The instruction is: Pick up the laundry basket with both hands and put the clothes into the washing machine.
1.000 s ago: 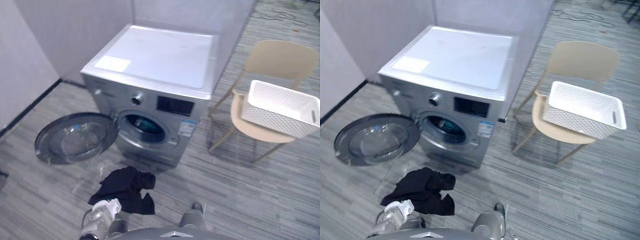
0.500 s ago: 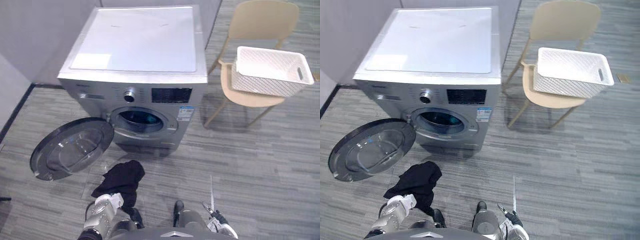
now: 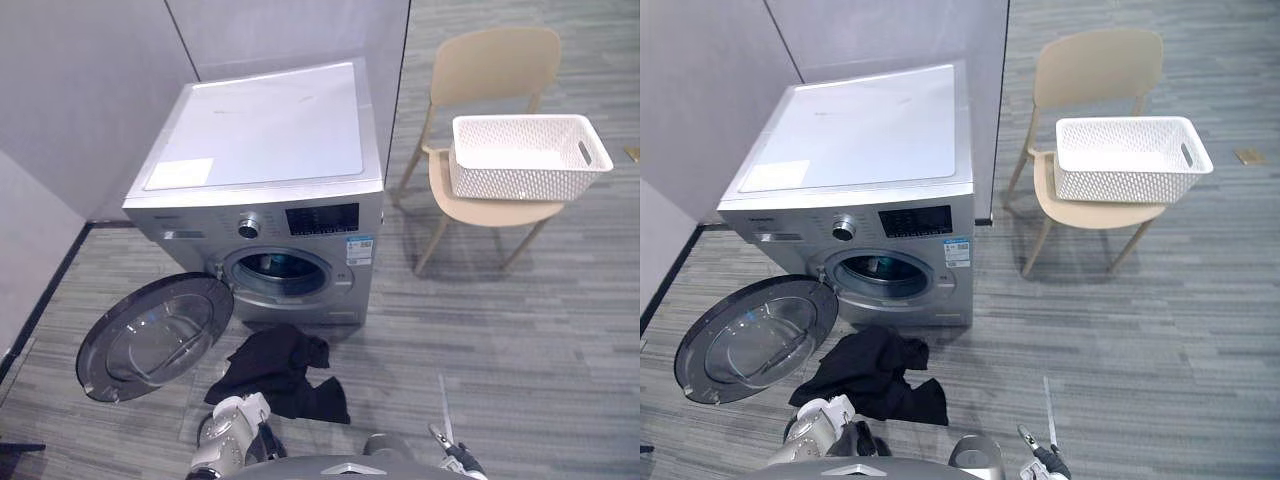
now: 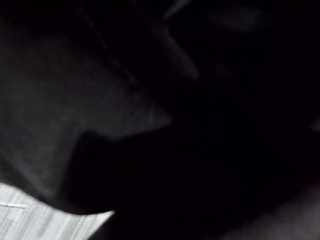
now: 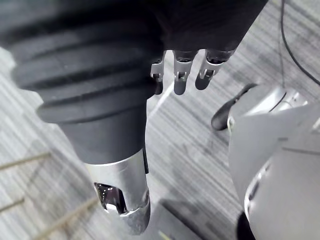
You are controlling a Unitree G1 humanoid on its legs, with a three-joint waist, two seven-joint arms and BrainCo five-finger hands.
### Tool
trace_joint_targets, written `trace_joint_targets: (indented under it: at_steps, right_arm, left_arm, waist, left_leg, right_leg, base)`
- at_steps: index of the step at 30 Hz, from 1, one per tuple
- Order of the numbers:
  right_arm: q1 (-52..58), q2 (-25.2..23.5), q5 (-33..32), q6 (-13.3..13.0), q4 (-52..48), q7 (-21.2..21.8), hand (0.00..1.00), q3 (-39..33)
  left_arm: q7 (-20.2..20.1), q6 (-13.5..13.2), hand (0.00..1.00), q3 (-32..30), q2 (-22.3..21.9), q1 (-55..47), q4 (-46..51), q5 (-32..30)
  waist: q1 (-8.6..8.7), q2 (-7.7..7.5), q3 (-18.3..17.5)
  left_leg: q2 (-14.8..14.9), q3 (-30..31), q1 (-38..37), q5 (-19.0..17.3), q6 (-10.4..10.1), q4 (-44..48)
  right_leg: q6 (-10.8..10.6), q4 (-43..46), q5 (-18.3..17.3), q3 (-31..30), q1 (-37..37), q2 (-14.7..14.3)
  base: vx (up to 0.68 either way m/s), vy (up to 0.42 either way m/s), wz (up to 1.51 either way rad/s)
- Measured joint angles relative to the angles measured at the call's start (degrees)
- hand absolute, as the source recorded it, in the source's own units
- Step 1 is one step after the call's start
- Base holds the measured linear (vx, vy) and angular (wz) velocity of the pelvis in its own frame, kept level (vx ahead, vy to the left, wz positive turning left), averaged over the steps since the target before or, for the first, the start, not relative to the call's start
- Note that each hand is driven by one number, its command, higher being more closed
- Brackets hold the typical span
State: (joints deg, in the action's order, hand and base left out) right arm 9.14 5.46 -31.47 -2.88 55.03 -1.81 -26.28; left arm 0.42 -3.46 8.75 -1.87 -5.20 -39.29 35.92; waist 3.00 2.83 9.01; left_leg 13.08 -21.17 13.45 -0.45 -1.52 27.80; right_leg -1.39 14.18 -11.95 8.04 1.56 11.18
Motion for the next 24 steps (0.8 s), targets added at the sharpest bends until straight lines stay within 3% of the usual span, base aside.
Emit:
trace_joint_targets:
  at_steps: [2,4,5,6,7,8,10,11,13,15,16,18,19,20,21,22,23,24]
  right_arm:
    - [0.5,0.8,0.3,0.3,1.0,0.0,0.00,-2.2]
    - [0.5,2.2,0.3,0.4,2.6,0.0,0.00,-2.1]
    - [0.7,3.1,0.3,0.4,2.7,-0.1,0.00,-2.1]
    - [0.8,4.2,0.3,0.4,2.7,-0.1,0.00,-2.1]
    - [-0.2,4.0,0.3,0.3,3.5,-0.1,0.00,-2.1]
    - [-0.3,3.8,0.4,0.4,3.5,-0.1,0.00,-2.0]
    - [-1.4,0.4,0.4,0.6,4.7,0.0,0.00,-1.9]
    - [-1.6,-0.1,0.4,0.7,4.7,0.0,0.00,-1.9]
    - [-2.3,-0.4,0.4,0.9,4.8,0.1,0.00,-1.8]
    - [-2.3,0.1,0.4,0.8,4.5,0.1,0.00,-1.8]
    - [-2.5,0.6,0.4,0.6,4.4,0.0,0.00,-1.6]
    - [-2.6,1.5,0.4,0.6,3.9,0.3,0.00,-0.8]
    - [-2.6,1.5,0.4,0.6,3.9,0.4,0.00,-0.5]
    - [-2.6,1.2,0.4,0.6,3.9,0.4,0.00,0.3]
    - [-2.6,0.7,0.4,0.6,3.9,0.5,0.00,1.1]
    - [-2.6,0.3,0.4,0.7,3.9,0.5,0.00,1.7]
    - [-2.6,0.0,0.3,0.7,3.8,0.4,0.00,2.4]
    - [-2.6,0.0,0.3,0.7,3.8,0.4,0.00,3.3]
  left_arm:
    - [0.0,0.1,1.00,0.2,0.0,0.1,-0.3,0.0]
    - [0.0,0.1,1.00,0.5,0.0,0.3,-0.7,0.0]
    - [0.0,0.1,1.00,0.5,0.0,0.4,-1.4,0.0]
    - [0.0,0.1,1.00,0.7,0.0,0.0,-2.0,0.0]
    - [0.1,0.3,1.00,1.0,1.5,0.3,-3.1,0.0]
    - [0.2,0.3,1.00,1.2,1.7,0.6,-3.0,0.0]
    - [0.2,-0.1,1.00,1.8,4.8,1.9,-1.8,0.1]
    - [0.2,-0.1,1.00,1.8,5.3,2.4,-1.8,0.1]
    - [0.2,-0.3,1.00,2.4,6.0,2.1,-1.8,0.6]
    - [0.2,-0.3,1.00,3.9,5.7,1.9,-1.8,1.0]
    - [0.2,-0.3,1.00,4.8,5.1,2.0,-1.7,1.0]
    - [0.2,-0.3,1.00,5.6,5.0,2.0,-1.5,1.0]
    - [0.2,-0.3,1.00,6.0,5.2,2.2,-1.3,1.0]
    - [0.2,-0.3,1.00,6.1,5.2,2.4,-1.1,1.0]
    - [0.3,-0.3,1.00,6.0,5.6,2.8,-1.1,1.0]
    - [0.3,-0.3,1.00,6.1,6.1,3.4,-1.0,1.0]
    - [0.3,-0.3,1.00,6.0,6.3,3.8,-1.0,0.9]
    - [0.4,-0.3,1.00,6.0,6.2,4.0,-1.1,0.9]
  waist:
    - [0.45,0.01,0.0]
    - [0.59,0.90,-0.6]
    - [0.49,2.36,-1.4]
    - [0.15,4.47,-2.7]
    - [1.12,3.63,-3.4]
    - [1.35,3.14,-3.4]
    - [0.54,-0.38,-3.4]
    - [0.34,-0.63,-3.6]
    - [-0.17,0.24,-4.1]
    - [0.01,0.97,-4.6]
    - [0.02,1.58,-4.8]
    - [0.63,1.70,-4.6]
    - [1.21,2.16,-4.3]
    - [1.99,2.51,-3.3]
    - [2.65,1.49,-2.6]
    - [2.42,1.92,-1.3]
    - [2.42,1.15,-0.8]
    - [2.38,1.33,0.0]
  left_leg:
    - [-1.4,2.8,-1.6,2.0,-1.0,-15.2]
    - [-2.1,3.9,-2.0,3.1,-2.2,-19.9]
    - [-2.2,4.0,-2.5,4.3,-2.8,-21.8]
    - [-2.3,4.3,-3.7,7.8,-1.5,-23.3]
    - [-4.7,3.5,-4.5,6.0,-3.5,-23.3]
    - [-5.3,3.6,-4.5,5.7,-3.3,-23.0]
    - [-8.9,2.8,-3.7,0.6,-2.0,-19.6]
    - [-9.2,2.5,-3.2,-0.5,-1.7,-18.0]
    - [-10.1,1.9,-2.6,-4.5,-0.8,-14.4]
    - [-11.5,1.6,-2.8,-5.9,0.1,-14.3]
    - [-12.1,1.3,-3.9,-6.0,0.5,-15.6]
    - [-12.8,1.2,-6.4,-5.8,0.9,-17.5]
    - [-12.6,1.6,-8.3,-5.8,1.1,-18.7]
    - [-11.9,2.1,-9.2,-5.8,1.2,-19.0]
    - [-11.3,2.9,-10.0,-5.7,1.0,-19.2]
    - [-10.9,3.3,-10.7,-5.4,0.6,-19.9]
    - [-10.2,3.8,-11.2,-5.0,0.1,-20.5]
    - [-9.4,4.1,-11.7,-4.7,-0.5,-20.9]
  right_leg:
    - [-2.2,1.4,-0.4,-1.4,1.1,2.1]
    - [-4.0,0.9,-0.6,-2.2,1.0,2.9]
    - [-6.0,-0.3,-0.3,-2.9,0.5,2.9]
    - [-7.8,-1.7,-0.1,-4.2,0.1,2.2]
    - [-9.5,-2.9,0.0,-5.0,-1.0,4.3]
    - [-9.5,-3.4,0.4,-4.9,-1.0,4.9]
    - [-10.0,-7.6,2.7,-4.9,-3.8,8.9]
    - [-10.5,-8.3,3.7,-4.9,-4.0,9.6]
    - [-13.1,-8.4,7.1,-5.6,-4.2,10.9]
    - [-13.4,-4.7,8.0,-6.3,-2.4,12.3]
    - [-13.1,1.6,8.3,-8.2,1.1,12.7]
    - [-10.6,14.8,10.5,-11.1,7.5,12.6]
    - [-8.1,23.1,13.4,-13.4,11.6,11.6]
    - [-7.9,28.9,11.7,-15.9,13.8,9.7]
    - [-8.2,33.0,7.1,-17.0,15.8,7.3]
    - [-8.1,34.2,3.3,-16.1,17.5,5.9]
    - [-8.2,31.7,-0.2,-14.3,19.1,4.7]
    - [-8.1,25.2,-0.9,-12.2,19.4,3.7]
  base:
    - [0.19,0.244,-0.25]
    - [0.22,0.291,-0.23]
    - [0.34,0.511,-0.49]
    - [0.40,0.650,-0.44]
    - [0.23,0.411,-0.26]
    - [0.17,0.330,0.01]
    - [0.19,0.302,0.03]
    - [0.20,0.295,-0.08]
    - [0.13,0.220,-0.20]
    - [0.15,0.226,-0.05]
    - [0.18,0.240,-0.02]
    - [0.16,0.176,-0.02]
    - [0.13,0.066,0.14]
    - [0.15,0.045,0.30]
    - [0.11,-0.063,0.32]
    - [0.12,-0.114,0.29]
    - [0.16,-0.236,0.22]
    - [0.13,-0.259,0.20]
